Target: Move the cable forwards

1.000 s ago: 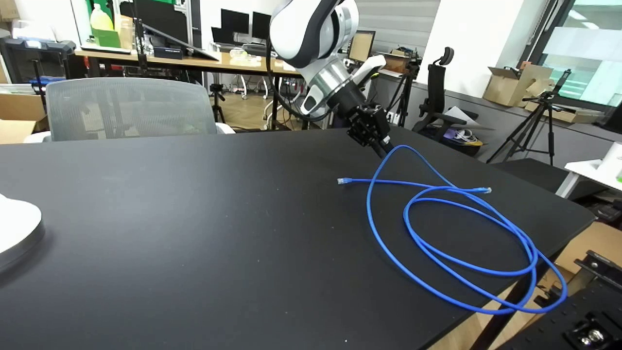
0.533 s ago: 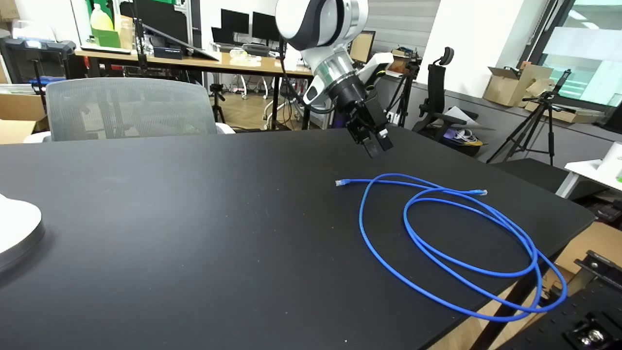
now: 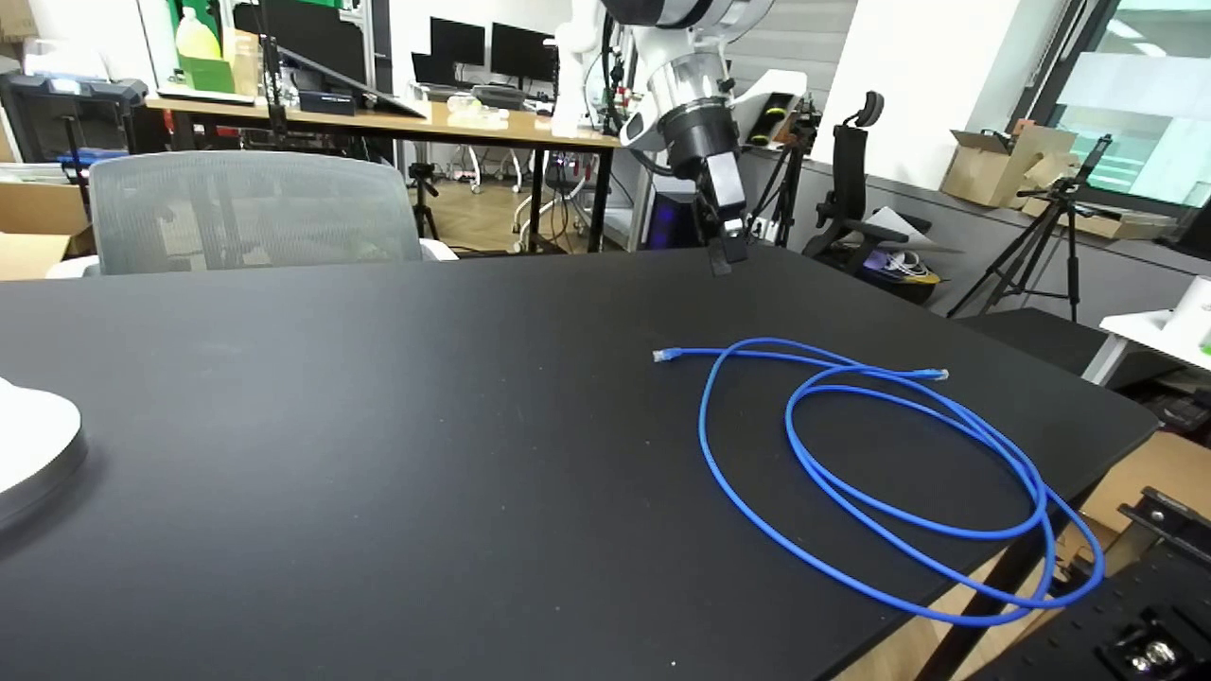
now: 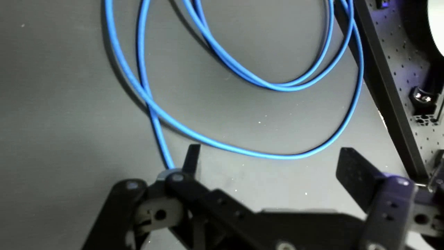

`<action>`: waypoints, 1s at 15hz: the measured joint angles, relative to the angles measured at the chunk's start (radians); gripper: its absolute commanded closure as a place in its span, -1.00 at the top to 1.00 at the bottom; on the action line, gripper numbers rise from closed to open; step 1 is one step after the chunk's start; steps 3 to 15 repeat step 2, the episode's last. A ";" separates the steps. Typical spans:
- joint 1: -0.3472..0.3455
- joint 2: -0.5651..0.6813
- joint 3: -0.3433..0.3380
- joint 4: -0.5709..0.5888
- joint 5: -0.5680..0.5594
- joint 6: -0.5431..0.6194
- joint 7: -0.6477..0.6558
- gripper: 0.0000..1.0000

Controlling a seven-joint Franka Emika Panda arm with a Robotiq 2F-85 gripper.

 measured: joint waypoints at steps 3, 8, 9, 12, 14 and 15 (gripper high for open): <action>-0.019 -0.044 -0.004 -0.039 0.033 -0.048 0.032 1.00; -0.019 -0.044 -0.004 -0.039 0.033 -0.048 0.032 1.00; -0.019 -0.044 -0.004 -0.039 0.033 -0.048 0.032 1.00; -0.019 -0.044 -0.004 -0.039 0.033 -0.048 0.032 1.00; -0.019 -0.044 -0.004 -0.039 0.033 -0.048 0.032 1.00; -0.019 -0.044 -0.004 -0.039 0.033 -0.048 0.032 1.00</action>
